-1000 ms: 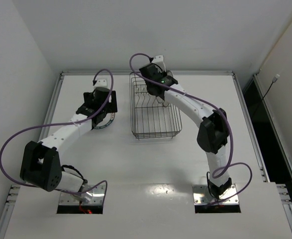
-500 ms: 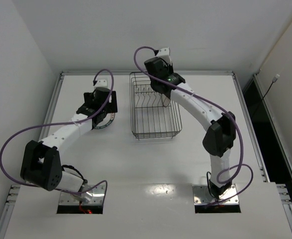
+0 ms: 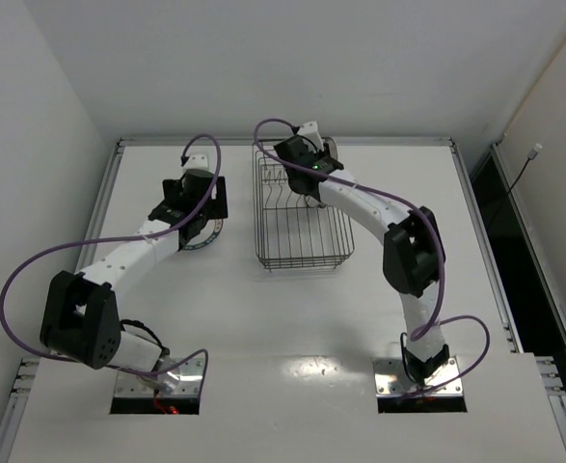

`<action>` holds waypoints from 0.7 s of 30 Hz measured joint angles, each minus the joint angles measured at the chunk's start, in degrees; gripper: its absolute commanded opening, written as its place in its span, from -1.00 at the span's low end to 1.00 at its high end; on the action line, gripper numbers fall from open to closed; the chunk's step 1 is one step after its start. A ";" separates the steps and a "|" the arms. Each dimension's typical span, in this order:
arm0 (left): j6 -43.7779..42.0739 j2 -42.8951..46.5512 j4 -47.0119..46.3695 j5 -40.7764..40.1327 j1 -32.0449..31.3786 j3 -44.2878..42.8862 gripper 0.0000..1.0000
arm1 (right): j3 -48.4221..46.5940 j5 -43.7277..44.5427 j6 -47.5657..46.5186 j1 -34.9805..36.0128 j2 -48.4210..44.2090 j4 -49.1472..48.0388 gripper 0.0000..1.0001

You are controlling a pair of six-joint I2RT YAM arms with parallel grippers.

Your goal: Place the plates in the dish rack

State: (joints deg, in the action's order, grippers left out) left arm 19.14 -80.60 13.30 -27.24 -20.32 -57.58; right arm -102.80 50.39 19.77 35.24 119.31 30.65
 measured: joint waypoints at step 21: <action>-1.70 -24.94 7.34 6.58 0.00 -10.29 0.73 | 33.62 -23.71 8.76 4.31 -62.49 2.51 0.61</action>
State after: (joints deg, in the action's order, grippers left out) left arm 17.43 -105.54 20.64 -20.67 -20.32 -67.88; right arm -69.19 26.68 28.53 39.55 56.82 33.17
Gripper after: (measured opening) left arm 0.918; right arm 0.807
